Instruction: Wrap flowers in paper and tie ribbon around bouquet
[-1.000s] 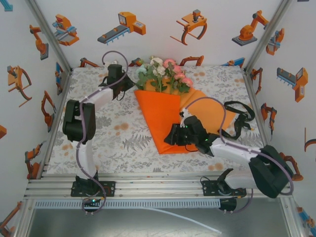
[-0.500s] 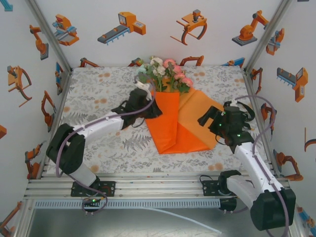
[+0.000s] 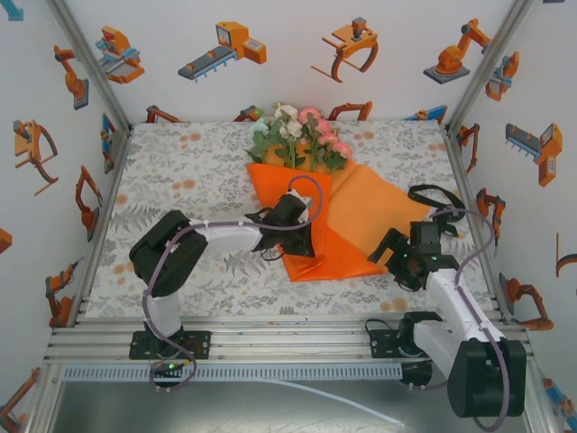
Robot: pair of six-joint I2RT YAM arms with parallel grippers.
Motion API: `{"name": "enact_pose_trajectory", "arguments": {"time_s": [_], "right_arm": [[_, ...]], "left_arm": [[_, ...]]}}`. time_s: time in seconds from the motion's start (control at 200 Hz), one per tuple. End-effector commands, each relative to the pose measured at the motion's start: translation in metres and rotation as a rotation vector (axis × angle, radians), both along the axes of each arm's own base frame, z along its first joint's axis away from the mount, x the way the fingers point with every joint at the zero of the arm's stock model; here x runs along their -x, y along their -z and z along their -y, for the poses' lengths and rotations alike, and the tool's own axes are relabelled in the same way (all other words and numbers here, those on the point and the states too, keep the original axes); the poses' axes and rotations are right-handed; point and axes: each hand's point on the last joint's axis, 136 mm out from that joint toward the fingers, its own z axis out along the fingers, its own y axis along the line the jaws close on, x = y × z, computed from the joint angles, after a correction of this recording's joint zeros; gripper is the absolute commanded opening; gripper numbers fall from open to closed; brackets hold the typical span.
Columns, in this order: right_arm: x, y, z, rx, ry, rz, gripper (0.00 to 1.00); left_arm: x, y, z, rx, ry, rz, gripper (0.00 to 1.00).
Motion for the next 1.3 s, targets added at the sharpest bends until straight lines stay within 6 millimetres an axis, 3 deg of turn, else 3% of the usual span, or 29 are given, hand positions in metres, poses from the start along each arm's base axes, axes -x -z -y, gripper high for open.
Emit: {"name": "enact_pose_trajectory", "arguments": {"time_s": [0.0, 0.125, 0.26, 0.335, 0.696, 0.781, 0.836, 1.066, 1.181, 1.297], "right_arm": [[0.000, 0.004, -0.014, -0.055, -0.078, 0.028, 0.96], [-0.002, -0.005, -0.038, -0.172, -0.172, 0.111, 0.92], [-0.002, -0.008, -0.040, -0.183, -0.178, 0.134, 0.90], [-0.003, -0.009, -0.040, -0.181, -0.178, 0.149, 0.84], [-0.016, -0.031, -0.050, -0.210, -0.250, 0.263, 0.25], [-0.021, -0.043, -0.058, -0.223, -0.296, 0.311, 0.07], [-0.023, -0.052, -0.063, -0.220, -0.333, 0.334, 0.01], [-0.031, -0.091, -0.095, -0.201, -0.521, 0.449, 0.00], [-0.033, -0.103, -0.118, -0.229, -0.626, 0.480, 0.00], [-0.030, -0.103, -0.146, -0.256, -0.751, 0.464, 0.02]], "left_arm": [[-0.002, -0.001, 0.006, 0.001, 0.000, -0.021, 0.18], [-0.004, 0.012, 0.002, -0.020, -0.019, -0.053, 0.17], [-0.005, 0.017, 0.000, -0.017, -0.031, -0.074, 0.16], [-0.006, 0.016, -0.002, -0.019, -0.033, -0.071, 0.16], [-0.009, 0.013, -0.003, -0.013, -0.040, -0.069, 0.15], [-0.009, 0.016, -0.004, -0.016, -0.043, -0.075, 0.15], [-0.009, 0.016, -0.003, -0.016, -0.044, -0.077, 0.15], [-0.011, 0.018, -0.001, -0.015, -0.052, -0.081, 0.15], [-0.011, 0.020, 0.000, -0.014, -0.057, -0.086, 0.15], [-0.012, 0.018, 0.002, 0.003, -0.061, -0.090, 0.16]]}}
